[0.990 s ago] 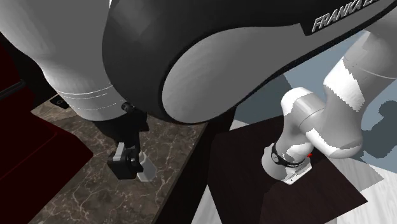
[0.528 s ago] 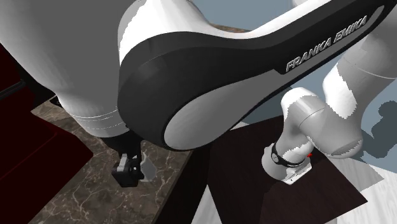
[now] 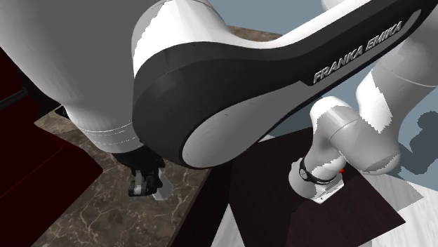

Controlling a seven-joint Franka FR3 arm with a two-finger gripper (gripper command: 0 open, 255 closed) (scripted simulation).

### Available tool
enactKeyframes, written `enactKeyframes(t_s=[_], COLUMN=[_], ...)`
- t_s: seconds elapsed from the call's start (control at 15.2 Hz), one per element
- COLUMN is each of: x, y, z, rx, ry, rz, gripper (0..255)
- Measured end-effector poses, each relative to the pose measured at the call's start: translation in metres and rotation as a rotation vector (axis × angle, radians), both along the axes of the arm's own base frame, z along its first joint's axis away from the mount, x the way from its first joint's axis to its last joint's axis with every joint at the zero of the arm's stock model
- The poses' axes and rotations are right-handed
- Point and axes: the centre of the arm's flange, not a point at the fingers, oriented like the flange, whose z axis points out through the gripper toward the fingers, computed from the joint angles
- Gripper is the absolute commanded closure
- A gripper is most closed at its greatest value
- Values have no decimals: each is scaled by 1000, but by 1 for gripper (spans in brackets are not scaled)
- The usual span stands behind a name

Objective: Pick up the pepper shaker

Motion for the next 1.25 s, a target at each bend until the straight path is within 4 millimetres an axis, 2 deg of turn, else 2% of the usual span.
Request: enactKeyframes(t_s=[0.33, 1.25], x=[0, 1], y=[0, 0], z=[6, 75], rx=[0, 0], ry=[2, 2], rz=[0, 0], gripper=[255, 255])
